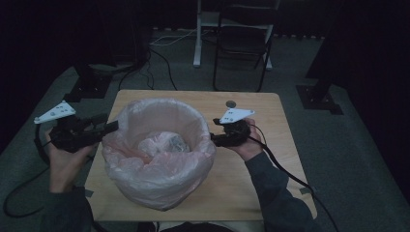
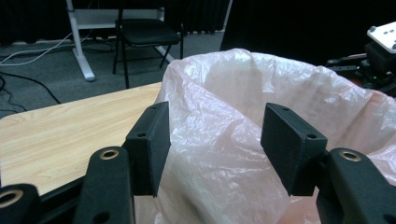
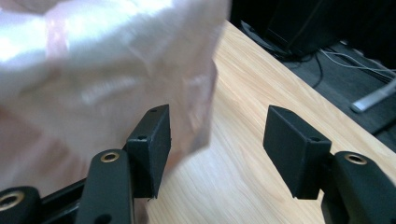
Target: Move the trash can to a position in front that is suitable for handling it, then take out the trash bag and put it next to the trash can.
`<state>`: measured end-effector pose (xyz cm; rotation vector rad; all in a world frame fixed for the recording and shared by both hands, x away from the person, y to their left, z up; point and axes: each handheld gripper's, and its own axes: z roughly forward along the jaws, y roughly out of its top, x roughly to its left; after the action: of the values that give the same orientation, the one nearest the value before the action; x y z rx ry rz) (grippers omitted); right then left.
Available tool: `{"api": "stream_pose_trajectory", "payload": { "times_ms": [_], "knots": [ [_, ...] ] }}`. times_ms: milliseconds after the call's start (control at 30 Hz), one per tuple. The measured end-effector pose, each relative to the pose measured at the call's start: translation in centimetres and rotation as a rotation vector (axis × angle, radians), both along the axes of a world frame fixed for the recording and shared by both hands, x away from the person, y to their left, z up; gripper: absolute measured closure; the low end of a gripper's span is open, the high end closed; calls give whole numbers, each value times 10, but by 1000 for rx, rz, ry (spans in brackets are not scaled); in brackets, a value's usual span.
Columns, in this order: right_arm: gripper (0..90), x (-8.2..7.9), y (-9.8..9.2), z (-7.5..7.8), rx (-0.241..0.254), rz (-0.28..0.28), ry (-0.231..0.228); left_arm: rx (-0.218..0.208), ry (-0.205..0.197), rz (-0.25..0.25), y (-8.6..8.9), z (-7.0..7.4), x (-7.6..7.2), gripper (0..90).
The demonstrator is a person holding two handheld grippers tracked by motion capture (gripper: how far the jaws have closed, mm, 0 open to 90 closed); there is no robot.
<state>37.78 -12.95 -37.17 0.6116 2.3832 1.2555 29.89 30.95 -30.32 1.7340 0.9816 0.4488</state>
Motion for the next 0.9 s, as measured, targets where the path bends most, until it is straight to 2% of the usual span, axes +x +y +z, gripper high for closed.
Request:
{"api": "stream_pose_trajectory", "payload": {
  "times_ms": [100, 167, 267, 300, 433, 500, 767, 900],
  "knots": [
    [399, -2, -9, 3, -14, -21, 7, 7, 2, -3, -1, 0, 0, 424],
    [383, -8, -19, 7, -57, -39, 0, 4, 3, -2, -2, 0, 1, 424],
    [383, -13, -25, 7, -73, -31, -2, 9, 7, -4, -3, -1, 1, 423],
    [383, -18, -30, 5, -91, -25, -3, 11, 6, -4, -3, -1, 1, 424],
    [371, -24, -33, 2, -105, -9, -3, 13, 5, -2, -3, 0, 0, 423],
    [326, -33, -36, -3, -128, 14, -10, 12, 5, 0, -3, 1, 0, 423],
    [251, -50, -35, -9, -130, 81, -3, 11, 4, 4, -3, 1, 0, 421],
    [205, -55, -29, -15, -129, 116, 16, 9, 3, 4, -3, 0, 0, 421]
  ]
}}
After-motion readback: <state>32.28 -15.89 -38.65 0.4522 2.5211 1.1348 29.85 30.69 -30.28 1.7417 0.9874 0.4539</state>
